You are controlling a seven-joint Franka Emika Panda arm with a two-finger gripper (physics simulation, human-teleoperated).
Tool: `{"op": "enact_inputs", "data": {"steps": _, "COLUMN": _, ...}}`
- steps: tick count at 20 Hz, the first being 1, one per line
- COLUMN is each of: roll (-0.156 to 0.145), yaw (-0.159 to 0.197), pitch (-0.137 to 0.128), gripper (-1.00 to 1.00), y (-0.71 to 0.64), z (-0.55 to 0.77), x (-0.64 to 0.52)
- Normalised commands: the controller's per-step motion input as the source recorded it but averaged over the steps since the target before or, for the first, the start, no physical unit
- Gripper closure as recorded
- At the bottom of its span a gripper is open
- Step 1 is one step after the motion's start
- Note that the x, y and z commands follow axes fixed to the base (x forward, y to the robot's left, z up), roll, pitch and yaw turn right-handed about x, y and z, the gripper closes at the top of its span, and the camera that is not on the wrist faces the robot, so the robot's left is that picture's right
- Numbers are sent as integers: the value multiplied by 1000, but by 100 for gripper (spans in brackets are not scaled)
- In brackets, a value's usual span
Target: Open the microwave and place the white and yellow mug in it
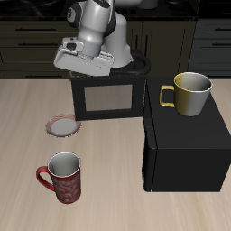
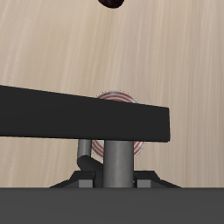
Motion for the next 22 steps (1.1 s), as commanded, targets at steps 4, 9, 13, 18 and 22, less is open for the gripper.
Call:
{"op": "enact_inputs", "data": {"steps": 4, "roll": 12, "yaw": -58, "pitch": 36, "gripper": 100, "y": 34, "z": -270, "x": -303}}
{"op": "enact_inputs", "data": {"steps": 9, "roll": -32, "yaw": -54, "pitch": 57, "gripper": 100, "y": -133, "z": -244, "x": -127}}
{"op": "enact_inputs", "data": {"steps": 13, "roll": -16, "yaw": -26, "pitch": 41, "gripper": 100, "y": -45, "z": -55, "x": 28}}
{"op": "enact_inputs", "data": {"steps": 18, "roll": 14, "yaw": -52, "pitch": 39, "gripper": -100, "y": -35, "z": 7, "x": -121}}
{"op": "enact_inputs", "data": {"steps": 22, "roll": 1, "yaw": -17, "pitch": 30, "gripper": -100, "y": -102, "z": 66, "x": -128}}
